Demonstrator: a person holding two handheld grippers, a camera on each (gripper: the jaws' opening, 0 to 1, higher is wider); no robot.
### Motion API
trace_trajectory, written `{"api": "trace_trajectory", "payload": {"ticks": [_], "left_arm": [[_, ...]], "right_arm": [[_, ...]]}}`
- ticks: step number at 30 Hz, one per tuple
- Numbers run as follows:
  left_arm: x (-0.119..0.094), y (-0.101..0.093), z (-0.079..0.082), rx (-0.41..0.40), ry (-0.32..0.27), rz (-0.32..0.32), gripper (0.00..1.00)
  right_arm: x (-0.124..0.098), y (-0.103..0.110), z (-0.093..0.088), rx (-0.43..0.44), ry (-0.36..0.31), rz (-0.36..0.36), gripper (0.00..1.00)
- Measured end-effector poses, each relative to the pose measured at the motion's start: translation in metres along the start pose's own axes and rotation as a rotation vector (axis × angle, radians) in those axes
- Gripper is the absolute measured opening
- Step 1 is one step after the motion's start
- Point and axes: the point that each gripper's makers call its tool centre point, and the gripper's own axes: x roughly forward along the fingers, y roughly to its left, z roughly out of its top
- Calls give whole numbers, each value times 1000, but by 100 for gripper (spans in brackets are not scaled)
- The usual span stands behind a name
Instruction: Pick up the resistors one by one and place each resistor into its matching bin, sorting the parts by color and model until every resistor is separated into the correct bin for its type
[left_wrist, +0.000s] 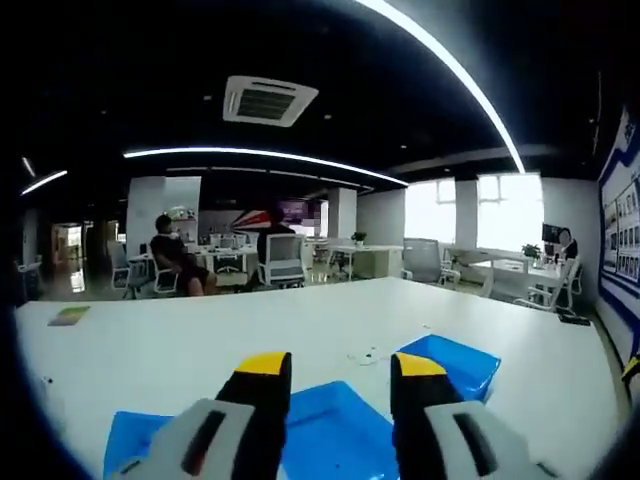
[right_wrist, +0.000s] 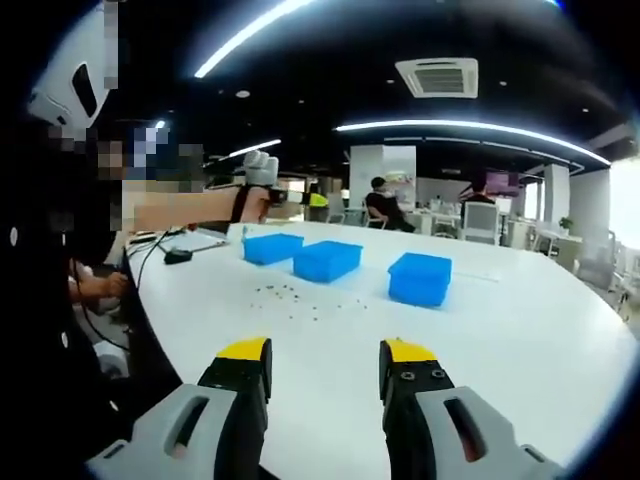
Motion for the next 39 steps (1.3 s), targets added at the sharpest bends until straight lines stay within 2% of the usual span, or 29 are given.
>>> {"api": "trace_trajectory", "payload": {"ticks": [4,8,13,19,23,28,34,39], "left_arm": [[-16,-4,2,32,-5,-10,54],[-42,-15,3,45,-27,-28,55],[-83,-33,-5,53,-54,-49,56],[-133,-54,-27,42,-71,-65,56],[-170,-61,-45,-5,-79,-66,56],[-209,-60,-62,-31,-89,-49,56],[-256,-60,-88,-27,-63,-40,56],[-278,-57,-100,-56,-54,-8,56]], "right_arm": [[4,1,0,-4,0,10,45],[11,3,0,-7,-1,29,45],[17,5,5,-10,-22,50,45],[22,9,11,-17,-37,74,45],[25,11,14,-11,-46,82,45],[31,14,15,-6,-46,88,45],[34,17,18,-7,-46,98,46],[37,18,20,-8,-47,100,46]]}}
